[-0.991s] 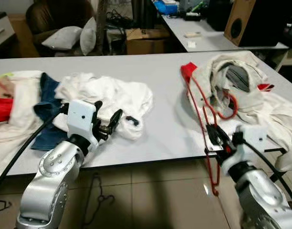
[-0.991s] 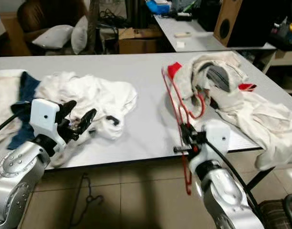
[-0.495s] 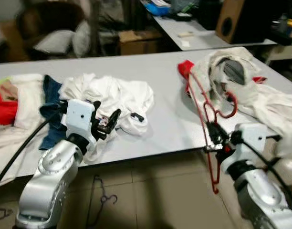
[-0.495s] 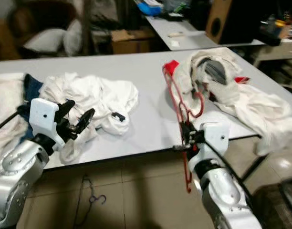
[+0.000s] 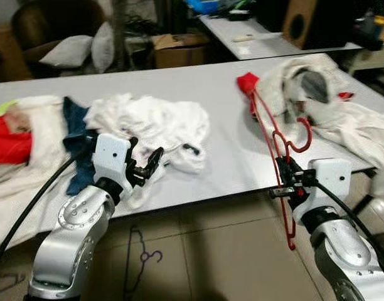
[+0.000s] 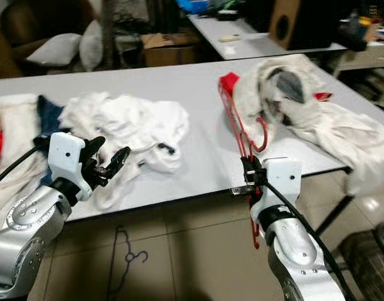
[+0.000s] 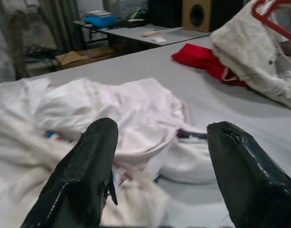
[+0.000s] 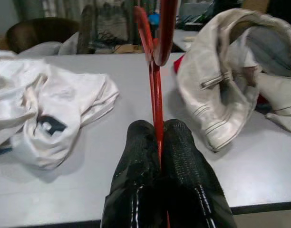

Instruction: Hang hanger

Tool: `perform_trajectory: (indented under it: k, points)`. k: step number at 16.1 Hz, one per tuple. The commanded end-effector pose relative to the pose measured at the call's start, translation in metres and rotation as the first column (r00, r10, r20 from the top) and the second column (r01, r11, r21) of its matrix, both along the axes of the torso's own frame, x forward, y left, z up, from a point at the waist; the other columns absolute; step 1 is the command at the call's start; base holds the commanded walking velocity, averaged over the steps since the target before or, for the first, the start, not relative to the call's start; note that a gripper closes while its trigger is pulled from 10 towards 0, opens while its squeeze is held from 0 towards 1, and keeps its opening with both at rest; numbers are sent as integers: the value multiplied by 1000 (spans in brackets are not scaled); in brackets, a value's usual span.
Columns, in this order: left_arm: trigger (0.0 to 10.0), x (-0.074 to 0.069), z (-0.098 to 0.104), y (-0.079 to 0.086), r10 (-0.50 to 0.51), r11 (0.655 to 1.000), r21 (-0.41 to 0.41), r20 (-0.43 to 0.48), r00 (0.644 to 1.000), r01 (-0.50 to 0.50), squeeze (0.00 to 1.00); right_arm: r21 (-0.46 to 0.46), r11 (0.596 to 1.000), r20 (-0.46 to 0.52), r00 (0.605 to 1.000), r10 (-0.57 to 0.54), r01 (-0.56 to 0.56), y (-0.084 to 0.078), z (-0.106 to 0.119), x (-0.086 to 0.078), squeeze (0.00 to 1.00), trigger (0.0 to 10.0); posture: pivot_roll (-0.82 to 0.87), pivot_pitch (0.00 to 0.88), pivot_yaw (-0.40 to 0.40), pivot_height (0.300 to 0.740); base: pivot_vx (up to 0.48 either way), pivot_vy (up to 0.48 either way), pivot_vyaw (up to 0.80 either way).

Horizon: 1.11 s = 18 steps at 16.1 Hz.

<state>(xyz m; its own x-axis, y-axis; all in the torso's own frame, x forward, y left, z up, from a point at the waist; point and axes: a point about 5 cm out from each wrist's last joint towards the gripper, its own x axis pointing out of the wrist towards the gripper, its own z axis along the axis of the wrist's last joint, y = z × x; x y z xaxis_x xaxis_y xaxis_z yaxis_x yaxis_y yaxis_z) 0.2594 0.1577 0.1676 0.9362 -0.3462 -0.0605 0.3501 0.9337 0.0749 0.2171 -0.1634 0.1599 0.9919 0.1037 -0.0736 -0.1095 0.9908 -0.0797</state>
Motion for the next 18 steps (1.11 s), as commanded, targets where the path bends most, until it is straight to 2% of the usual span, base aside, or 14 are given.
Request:
perform_trajectory:
  k: [1, 3, 6, 9, 15, 16, 18]
  points:
    - [10000, -1, -1, 5, 21, 1000, 10, -1, 1000, -21, 0, 6, 1000, -12, 1000, 4, -4, 1, 0, -1, 0, 10000, -101, 0, 21, 740, 0, 266, 0]
    - [10000, -2, -2, 6, 39, 999, 6, -1, 999, -39, 0, 34, 999, -28, 999, 20, -19, 2, -2, -1, 0, 10000, -93, 0, 6, 740, 0, 266, 0]
    - [10000, -4, -1, 6, 53, 999, 3, 3, 999, -53, 0, 31, 998, -15, 998, 63, -62, 5, 2, 9, 0, 10000, -79, 0, -8, 740, 0, 286, 0]
    - [10000, -3, -3, 10, 55, 998, 12, -2, 998, -55, 0, 36, 998, -22, 998, 61, -60, 6, 1, 7, 0, 10000, -91, 0, -6, 740, 0, 291, 0]
    - [10000, 6, -4, -4, 15, 1000, -15, 15, 1000, -15, 0, 51, 998, -28, 999, 38, -37, 3, -2, 6, 0, 10000, -113, 0, 24, 740, 0, 291, 0]
    - [10000, 8, -1, -8, 18, 1000, -12, 42, 999, -18, 0, 52, 998, -29, 999, 28, -26, 0, -2, 4, 0, 10000, -113, 0, 28, 740, 0, 0, -519]
    - [10000, 11, -5, -9, 52, 998, -35, 26, 998, -51, 0, 52, 998, -36, 999, 22, -20, 0, -4, 0, 0, 10000, -122, 0, 29, 740, 0, -480, -800]
